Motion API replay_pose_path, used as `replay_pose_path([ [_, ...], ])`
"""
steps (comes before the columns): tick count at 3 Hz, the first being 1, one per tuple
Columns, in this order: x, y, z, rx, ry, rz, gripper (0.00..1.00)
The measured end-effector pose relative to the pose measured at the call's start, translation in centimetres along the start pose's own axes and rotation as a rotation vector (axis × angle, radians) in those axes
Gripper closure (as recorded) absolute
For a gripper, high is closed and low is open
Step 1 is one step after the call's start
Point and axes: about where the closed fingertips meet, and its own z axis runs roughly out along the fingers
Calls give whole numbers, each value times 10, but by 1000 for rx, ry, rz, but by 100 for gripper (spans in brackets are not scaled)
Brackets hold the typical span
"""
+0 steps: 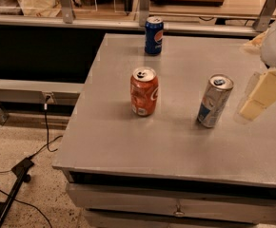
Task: Pick redbull can
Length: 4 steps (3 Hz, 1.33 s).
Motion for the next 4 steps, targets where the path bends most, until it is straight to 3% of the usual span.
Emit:
replay_pose_path([
  [2,-12,-12,33,-73,-284,70,0],
  [4,-18,-10,32,-80,-290,65,43],
])
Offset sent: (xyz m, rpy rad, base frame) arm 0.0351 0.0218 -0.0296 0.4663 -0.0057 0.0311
